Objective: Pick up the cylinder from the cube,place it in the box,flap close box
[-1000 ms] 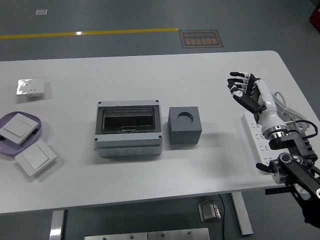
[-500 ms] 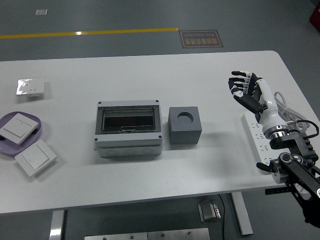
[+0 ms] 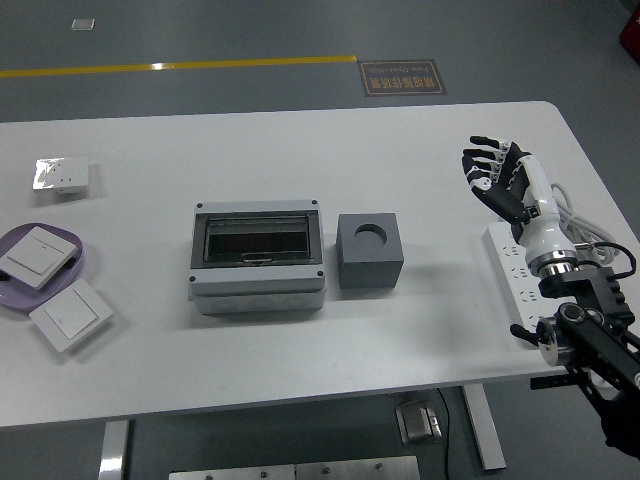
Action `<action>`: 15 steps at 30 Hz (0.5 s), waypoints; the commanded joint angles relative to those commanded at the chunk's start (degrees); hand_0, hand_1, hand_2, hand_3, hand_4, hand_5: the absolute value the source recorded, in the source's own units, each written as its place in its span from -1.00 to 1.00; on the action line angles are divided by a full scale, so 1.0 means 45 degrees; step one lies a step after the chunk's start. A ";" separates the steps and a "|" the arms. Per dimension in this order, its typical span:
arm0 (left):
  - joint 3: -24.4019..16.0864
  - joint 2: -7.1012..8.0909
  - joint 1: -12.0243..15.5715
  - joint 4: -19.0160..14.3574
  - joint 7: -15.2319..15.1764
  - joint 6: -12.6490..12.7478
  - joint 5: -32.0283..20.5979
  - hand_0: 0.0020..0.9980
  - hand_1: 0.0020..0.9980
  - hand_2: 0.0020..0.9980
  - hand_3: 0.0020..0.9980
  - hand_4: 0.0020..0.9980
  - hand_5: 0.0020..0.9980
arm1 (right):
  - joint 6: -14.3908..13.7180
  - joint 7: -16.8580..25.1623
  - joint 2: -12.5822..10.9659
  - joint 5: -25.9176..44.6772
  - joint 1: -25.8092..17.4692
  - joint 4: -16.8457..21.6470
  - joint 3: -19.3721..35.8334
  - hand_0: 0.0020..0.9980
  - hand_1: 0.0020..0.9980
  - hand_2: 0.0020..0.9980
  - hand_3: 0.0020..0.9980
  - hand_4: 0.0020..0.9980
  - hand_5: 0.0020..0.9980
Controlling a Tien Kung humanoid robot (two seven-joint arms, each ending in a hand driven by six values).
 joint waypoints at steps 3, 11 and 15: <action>0.0001 -0.0007 -0.0005 -0.0002 -0.0002 -0.0001 0.0022 0.23 0.26 0.22 0.28 0.42 -0.50 | 0.0007 0.0018 -0.0002 0.0072 0.0057 0.0034 -0.0074 0.30 0.26 0.31 0.36 0.37 -0.61; 0.0045 -0.0065 0.0061 0.0010 -0.0006 -0.0001 -0.0040 0.23 0.26 0.22 0.28 0.42 -0.50 | -0.0110 0.0285 0.0004 0.0379 0.0098 0.0070 -0.0196 0.35 0.28 0.32 0.37 0.38 -0.61; 0.0007 -0.0118 0.0036 0.0008 -0.0010 -0.0003 0.0000 0.23 0.26 0.22 0.28 0.42 -0.50 | -0.0114 0.0321 -0.0027 0.0414 0.0090 0.0167 -0.0190 0.36 0.28 0.33 0.40 0.38 -0.62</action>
